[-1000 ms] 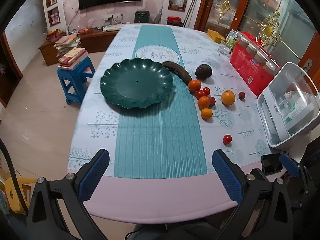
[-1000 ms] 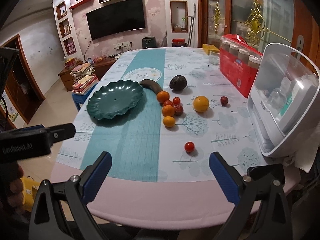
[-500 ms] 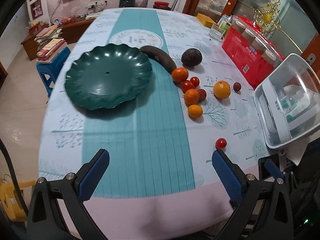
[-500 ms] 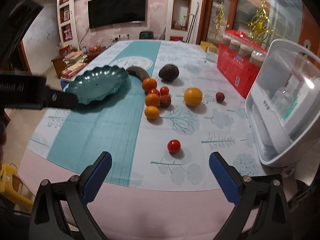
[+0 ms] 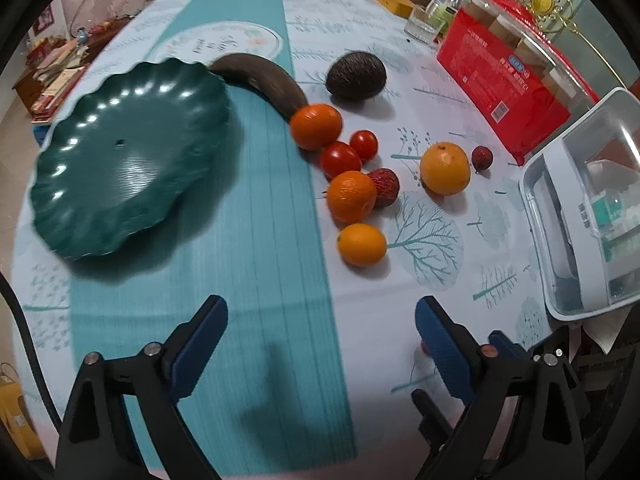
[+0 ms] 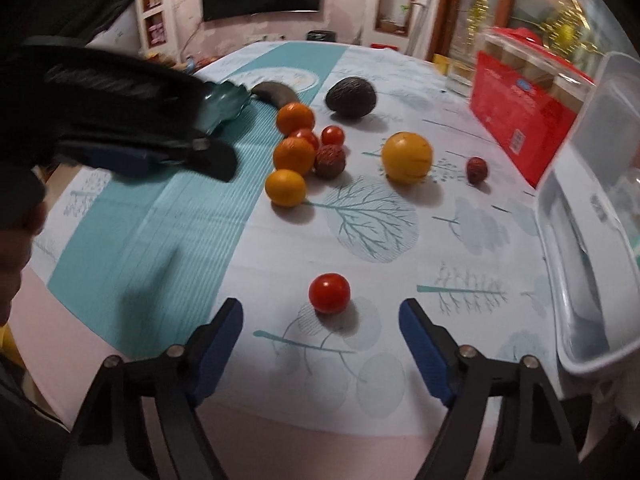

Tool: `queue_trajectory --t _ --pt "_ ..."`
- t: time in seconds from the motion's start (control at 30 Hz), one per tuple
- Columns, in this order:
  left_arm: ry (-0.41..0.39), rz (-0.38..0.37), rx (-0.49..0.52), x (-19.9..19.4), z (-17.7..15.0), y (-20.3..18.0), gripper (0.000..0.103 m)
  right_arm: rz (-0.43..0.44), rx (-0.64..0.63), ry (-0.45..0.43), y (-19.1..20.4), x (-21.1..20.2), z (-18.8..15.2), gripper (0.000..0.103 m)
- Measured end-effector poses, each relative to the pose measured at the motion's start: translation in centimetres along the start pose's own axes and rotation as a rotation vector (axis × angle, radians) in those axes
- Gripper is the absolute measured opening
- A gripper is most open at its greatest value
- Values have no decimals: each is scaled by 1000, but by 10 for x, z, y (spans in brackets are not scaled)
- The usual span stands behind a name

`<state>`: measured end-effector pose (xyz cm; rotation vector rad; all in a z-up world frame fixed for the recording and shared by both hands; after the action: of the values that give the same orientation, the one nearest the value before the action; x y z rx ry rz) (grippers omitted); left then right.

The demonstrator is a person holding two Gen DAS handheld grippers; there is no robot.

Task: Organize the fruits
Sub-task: 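Grasp the small orange with the left gripper while the right gripper grasps a cherry tomato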

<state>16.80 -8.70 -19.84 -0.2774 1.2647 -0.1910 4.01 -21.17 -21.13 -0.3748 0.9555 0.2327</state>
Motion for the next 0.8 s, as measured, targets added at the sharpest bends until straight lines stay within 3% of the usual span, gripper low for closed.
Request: queue_trajectory --t 0.23,0.3,0.47,0.63,0.7,0.8 --pt "8 12 6 33 9 -15 81 81 -70 0 -6 17 0 55" --pt "22 18 2 42 10 -18 72 103 -74 5 -10 20 1 51" --pt "24 11 -7 53 14 -26 67 157 -97 -5 -16 25 2 42" --pt "44 22 -10 59 16 -31 52 199 -100 -4 -23 31 4 35" --pt "47 27 -5 59 16 -33 40 217 -103 -2 -24 32 4 31" --pt "53 22 -11 58 17 -33 36 240 -104 1 -25 33 5 27"
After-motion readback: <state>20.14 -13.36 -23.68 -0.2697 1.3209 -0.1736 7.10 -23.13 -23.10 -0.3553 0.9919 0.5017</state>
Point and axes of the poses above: each gripper's, at about its wrist camera, not at the fingertips, and x roughly the way its jaws point, y to its left, z to its top, the point moved 2 cm from there along x, roughly the way its jaws point, and after that the axes turned 13 degrees about -x, right-handed, at the moved point
